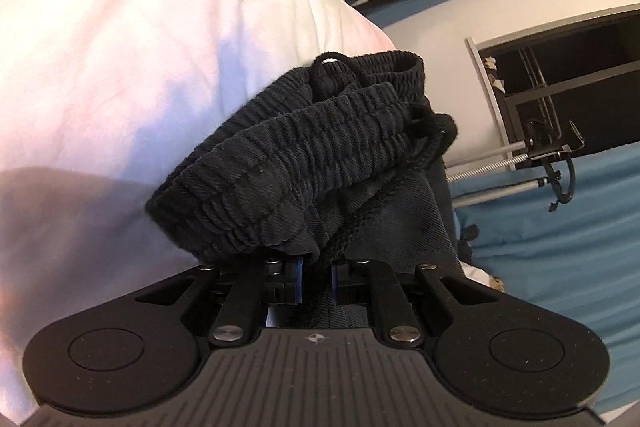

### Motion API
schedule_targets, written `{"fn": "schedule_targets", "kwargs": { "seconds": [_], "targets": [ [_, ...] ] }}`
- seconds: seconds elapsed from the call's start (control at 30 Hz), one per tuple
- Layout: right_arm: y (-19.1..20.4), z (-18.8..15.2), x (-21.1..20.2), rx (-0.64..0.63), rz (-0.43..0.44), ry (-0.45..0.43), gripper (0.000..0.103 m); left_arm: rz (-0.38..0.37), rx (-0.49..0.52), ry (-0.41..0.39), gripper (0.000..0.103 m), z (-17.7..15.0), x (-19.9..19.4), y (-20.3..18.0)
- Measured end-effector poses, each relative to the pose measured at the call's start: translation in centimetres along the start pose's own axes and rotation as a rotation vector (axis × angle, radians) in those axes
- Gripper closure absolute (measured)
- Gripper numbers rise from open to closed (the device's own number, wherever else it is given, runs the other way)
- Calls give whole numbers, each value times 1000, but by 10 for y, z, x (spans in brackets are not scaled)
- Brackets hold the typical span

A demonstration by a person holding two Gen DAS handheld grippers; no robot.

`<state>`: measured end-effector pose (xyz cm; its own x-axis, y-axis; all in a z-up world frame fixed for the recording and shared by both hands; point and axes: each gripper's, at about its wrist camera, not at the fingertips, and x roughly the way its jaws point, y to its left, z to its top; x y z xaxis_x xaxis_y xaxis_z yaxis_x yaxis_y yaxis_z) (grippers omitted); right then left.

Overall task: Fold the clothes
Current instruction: 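Hold the waistband with the left gripper while the right gripper grasps the pant leg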

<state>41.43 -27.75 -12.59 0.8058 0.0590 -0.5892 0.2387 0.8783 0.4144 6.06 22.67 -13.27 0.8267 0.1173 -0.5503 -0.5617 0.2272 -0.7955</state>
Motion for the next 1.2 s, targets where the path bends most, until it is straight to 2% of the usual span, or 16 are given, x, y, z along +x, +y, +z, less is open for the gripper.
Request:
{"fn": "schedule_targets", "kwargs": {
  "seconds": [0.1,0.2,0.4,0.5,0.6,0.73,0.8,0.83,0.9,0.97,1.0,1.03,1.1,1.2],
  "targets": [
    [-9,-2,-13,-14,8,-14,98,1,19,-13,91,-1,-3,-1],
    [-18,-2,-45,-42,18,-30,98,-33,1,-16,93,4,-8,1],
    [-48,-15,-155,-20,74,-74,98,-131,-47,-32,94,20,-28,2],
    [-69,-39,-209,-10,109,-47,98,-165,-49,-59,94,28,-53,6],
    [-99,-73,-246,45,108,70,98,-172,-57,-76,94,34,-76,15],
    [-141,-119,-262,170,105,231,97,-122,-132,-43,94,38,-84,34],
    [-156,-135,-263,211,110,298,91,-89,-161,-22,94,40,-82,40],
    [-163,-138,-262,232,123,320,84,-78,-167,-17,94,40,-83,41],
    [-177,-143,-262,283,148,341,78,-62,-167,-18,94,40,-83,41],
    [-193,-138,-271,366,170,279,73,-49,-156,-25,94,39,-85,39],
    [-202,-134,-276,408,173,236,67,-43,-149,-30,94,39,-86,37],
    [-211,-130,-282,450,150,179,56,-38,-140,-35,94,38,-87,36],
    [-233,-121,-292,540,61,63,42,-25,-123,-44,93,36,-87,32],
    [-272,-109,-294,704,-59,-59,35,-5,-103,-53,93,32,-85,27]
  ]
}}
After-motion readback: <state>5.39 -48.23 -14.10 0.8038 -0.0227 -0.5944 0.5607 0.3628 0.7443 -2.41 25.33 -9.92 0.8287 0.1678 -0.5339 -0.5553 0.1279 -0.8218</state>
